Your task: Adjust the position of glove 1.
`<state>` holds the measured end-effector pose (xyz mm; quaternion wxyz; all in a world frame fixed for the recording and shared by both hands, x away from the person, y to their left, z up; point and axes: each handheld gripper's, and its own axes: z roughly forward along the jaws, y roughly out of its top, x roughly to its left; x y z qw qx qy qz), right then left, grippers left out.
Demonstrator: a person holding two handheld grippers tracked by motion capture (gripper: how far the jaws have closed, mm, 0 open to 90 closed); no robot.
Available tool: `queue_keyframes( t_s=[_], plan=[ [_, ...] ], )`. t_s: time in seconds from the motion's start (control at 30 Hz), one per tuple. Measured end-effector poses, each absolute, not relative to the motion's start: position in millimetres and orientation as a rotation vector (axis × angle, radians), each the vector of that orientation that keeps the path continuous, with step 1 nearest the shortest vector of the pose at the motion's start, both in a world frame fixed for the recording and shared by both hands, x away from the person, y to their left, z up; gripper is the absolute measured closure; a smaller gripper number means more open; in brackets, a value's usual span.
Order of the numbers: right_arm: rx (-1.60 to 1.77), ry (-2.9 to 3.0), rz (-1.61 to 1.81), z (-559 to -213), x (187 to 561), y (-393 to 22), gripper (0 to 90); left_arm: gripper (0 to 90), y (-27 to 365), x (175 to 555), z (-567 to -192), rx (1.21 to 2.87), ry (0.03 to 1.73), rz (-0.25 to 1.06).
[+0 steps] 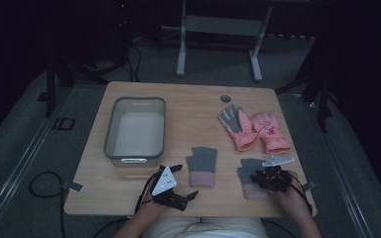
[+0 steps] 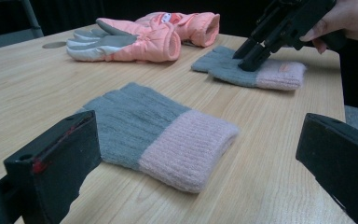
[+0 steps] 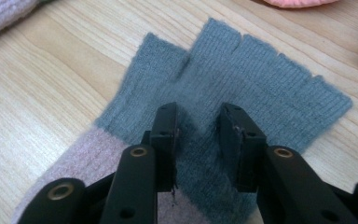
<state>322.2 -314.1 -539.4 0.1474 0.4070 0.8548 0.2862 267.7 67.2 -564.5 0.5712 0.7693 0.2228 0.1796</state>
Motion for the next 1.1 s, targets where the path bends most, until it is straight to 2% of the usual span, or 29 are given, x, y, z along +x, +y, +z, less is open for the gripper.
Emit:
queue_keyframes(
  t_s=[0.13,0.2,0.4,0.5,0.6,0.67,0.7,0.87,0.93,1.1],
  plan=[
    [1.182,2.446,0.82,-539.6,321.0,-312.9,70.3,0.0,67.1,267.6,-564.5,1.806,0.521,0.423],
    [1.198,2.439,0.813,-539.0,320.8,-311.6,76.5,0.0,67.1,267.4,-564.5,1.804,0.523,0.424],
    [1.268,2.421,0.833,-533.3,321.1,-311.9,84.1,0.0,66.9,267.1,-564.5,1.805,0.521,0.429],
    [1.276,2.407,0.848,-526.4,320.0,-312.2,84.5,0.0,67.0,267.3,-564.5,1.805,0.522,0.427],
    [1.248,2.375,0.925,-501.3,317.4,-307.5,84.8,0.0,67.1,267.4,-564.4,1.805,0.522,0.425],
    [1.242,2.37,0.935,-496.3,317.4,-306.1,84.9,0.0,67.1,267.3,-564.4,1.805,0.521,0.426],
    [1.23,2.352,0.981,-481.5,317.7,-301.1,84.9,0.0,67.1,267.2,-564.4,1.806,0.52,0.426],
    [1.223,2.31,1.038,-458.9,319.5,-288.9,85.0,0.0,67.1,267.3,-564.4,1.806,0.52,0.426],
    [1.203,2.291,1.069,-445.8,321.2,-274.4,85.0,0.0,67.0,267.3,-564.5,1.804,0.522,0.425],
    [1.175,2.31,1.096,-437.5,326.3,-248.8,85.0,0.0,67.3,267.4,-564.5,1.804,0.519,0.425]
  ],
)
